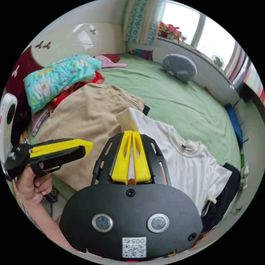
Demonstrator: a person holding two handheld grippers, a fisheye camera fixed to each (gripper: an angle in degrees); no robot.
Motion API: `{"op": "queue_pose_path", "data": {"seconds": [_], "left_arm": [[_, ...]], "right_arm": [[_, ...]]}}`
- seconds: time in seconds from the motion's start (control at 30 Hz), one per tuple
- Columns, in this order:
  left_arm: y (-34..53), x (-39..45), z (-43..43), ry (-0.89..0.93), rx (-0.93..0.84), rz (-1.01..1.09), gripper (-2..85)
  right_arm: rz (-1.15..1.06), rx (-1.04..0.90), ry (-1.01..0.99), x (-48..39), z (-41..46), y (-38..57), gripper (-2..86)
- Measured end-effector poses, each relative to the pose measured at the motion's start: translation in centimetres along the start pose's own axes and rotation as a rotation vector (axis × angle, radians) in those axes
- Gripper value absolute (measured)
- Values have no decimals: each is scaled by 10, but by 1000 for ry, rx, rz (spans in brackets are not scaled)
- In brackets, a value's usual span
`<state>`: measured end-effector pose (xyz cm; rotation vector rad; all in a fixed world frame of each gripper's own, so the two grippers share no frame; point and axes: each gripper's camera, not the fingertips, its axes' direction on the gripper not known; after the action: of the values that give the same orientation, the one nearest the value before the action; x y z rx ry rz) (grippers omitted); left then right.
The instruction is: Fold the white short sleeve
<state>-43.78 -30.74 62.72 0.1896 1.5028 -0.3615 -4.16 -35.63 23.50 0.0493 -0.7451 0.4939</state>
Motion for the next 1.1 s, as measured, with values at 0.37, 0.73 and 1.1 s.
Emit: {"op": "queue_pose_path", "data": {"seconds": [0.37,0.73,1.1], "left_arm": [[-28,31,66,-35,-77,72,-5],[-49,82,145,-74,-149,169,-6],[-65,119,244,-273,-324,188,-2]], "right_arm": [[169,31,-141,98,31,22,-10],[187,17,-463,161,56,24,-10],[122,-246,-219,152,93,24,-10]]}}
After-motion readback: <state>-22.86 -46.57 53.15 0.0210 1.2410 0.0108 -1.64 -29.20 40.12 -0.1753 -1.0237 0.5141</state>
